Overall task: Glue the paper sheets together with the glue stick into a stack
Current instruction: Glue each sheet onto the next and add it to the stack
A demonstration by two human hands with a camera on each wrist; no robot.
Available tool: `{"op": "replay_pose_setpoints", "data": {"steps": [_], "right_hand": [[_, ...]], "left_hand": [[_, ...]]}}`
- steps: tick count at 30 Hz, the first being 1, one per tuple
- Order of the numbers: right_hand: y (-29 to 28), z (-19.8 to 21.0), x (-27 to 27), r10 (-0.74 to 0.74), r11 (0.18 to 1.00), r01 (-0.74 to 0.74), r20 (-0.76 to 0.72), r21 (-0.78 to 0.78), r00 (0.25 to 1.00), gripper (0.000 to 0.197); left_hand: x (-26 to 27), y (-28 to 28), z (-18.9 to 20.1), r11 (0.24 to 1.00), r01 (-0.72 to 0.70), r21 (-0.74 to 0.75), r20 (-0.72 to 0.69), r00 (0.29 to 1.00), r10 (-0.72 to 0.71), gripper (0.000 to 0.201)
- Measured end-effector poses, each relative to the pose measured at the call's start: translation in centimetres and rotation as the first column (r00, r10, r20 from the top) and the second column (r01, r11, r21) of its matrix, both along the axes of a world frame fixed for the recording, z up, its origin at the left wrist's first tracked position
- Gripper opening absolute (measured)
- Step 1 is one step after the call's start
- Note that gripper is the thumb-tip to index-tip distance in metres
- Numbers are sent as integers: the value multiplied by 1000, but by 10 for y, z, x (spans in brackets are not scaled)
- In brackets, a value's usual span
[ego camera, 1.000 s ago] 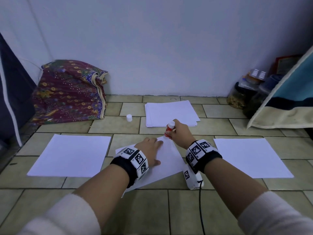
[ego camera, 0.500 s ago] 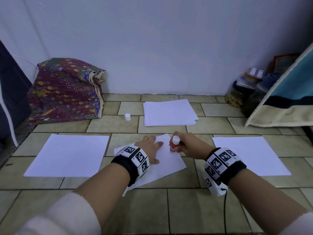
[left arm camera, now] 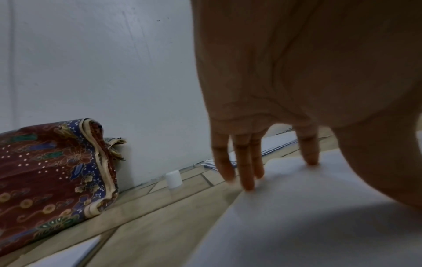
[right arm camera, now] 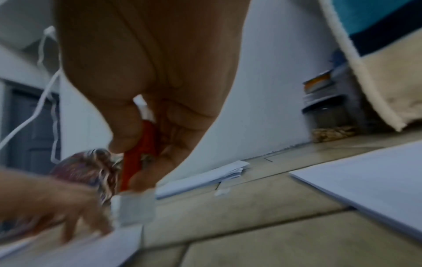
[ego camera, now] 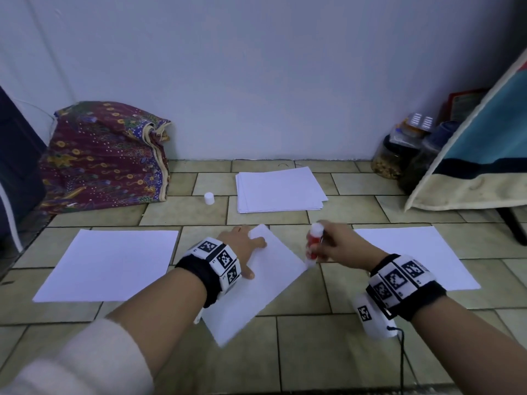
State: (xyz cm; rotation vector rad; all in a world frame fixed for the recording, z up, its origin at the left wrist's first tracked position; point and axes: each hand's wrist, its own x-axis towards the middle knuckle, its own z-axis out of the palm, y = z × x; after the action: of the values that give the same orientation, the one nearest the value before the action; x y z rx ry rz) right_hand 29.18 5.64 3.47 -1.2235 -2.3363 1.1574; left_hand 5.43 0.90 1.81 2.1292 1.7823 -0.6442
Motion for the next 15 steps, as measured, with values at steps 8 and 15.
{"op": "replay_pose_setpoints", "data": {"steps": [8,15], "right_hand": [[11,-5,-14,-341,939,345,-180,-9,923,18],[20,-10,-58,-285,955,294,-165,33,944,15]], "left_hand": [[4,-11,-6,990,42,136,131,990,-60,70],[2,-12,-4,975,-84,205,92,994,66,68]]}}
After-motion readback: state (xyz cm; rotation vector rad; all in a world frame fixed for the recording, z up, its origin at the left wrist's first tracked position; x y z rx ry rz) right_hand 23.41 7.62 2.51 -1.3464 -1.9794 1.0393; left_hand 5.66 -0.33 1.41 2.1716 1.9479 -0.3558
